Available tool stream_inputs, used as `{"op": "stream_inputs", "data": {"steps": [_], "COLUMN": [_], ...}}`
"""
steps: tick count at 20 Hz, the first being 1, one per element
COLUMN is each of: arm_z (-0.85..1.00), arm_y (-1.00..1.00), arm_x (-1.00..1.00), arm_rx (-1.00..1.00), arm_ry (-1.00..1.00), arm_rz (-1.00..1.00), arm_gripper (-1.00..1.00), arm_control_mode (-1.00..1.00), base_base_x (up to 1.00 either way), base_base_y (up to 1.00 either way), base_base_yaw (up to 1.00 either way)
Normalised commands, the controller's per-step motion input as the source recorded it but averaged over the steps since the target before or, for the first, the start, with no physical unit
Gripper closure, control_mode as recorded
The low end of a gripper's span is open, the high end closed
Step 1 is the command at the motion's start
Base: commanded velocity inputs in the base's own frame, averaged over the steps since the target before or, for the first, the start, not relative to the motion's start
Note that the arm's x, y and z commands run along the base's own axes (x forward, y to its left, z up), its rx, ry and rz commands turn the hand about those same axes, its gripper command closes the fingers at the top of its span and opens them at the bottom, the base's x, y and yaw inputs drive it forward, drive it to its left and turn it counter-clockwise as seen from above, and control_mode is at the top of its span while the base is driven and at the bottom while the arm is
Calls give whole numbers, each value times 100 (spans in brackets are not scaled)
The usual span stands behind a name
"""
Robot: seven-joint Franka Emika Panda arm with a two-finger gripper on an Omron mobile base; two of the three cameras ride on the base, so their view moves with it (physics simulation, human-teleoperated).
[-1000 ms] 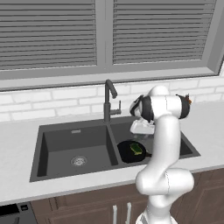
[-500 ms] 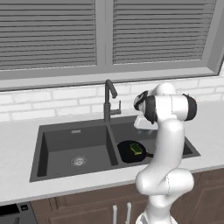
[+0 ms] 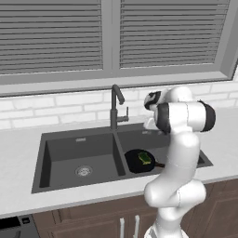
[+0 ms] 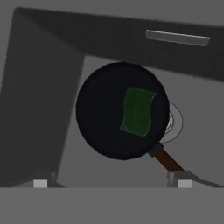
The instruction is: Pick the pan and sponge and place them into the sink. Then turn on the water.
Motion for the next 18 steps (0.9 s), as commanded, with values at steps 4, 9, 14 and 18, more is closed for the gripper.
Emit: {"op": "stream_inputs", "data": {"steps": [4,9,14,18], "arm_z": [41,29,17,30], "arm_y": [7,1,0,2], "arm_x": [-13,-12,-25,-3], "arm_rx": [0,0,0,0], "arm_ry": [-43,-38,-40,-35], "arm_rz": [0,0,0,0], "arm_gripper": [-100,-100,-100,-100], "arm_control_mode": [-100,-100,-100,-100], "base_base_x": [0,0,0,0], "base_base_y": [0,0,0,0], "base_base_yaw": [0,0,0,0]}}
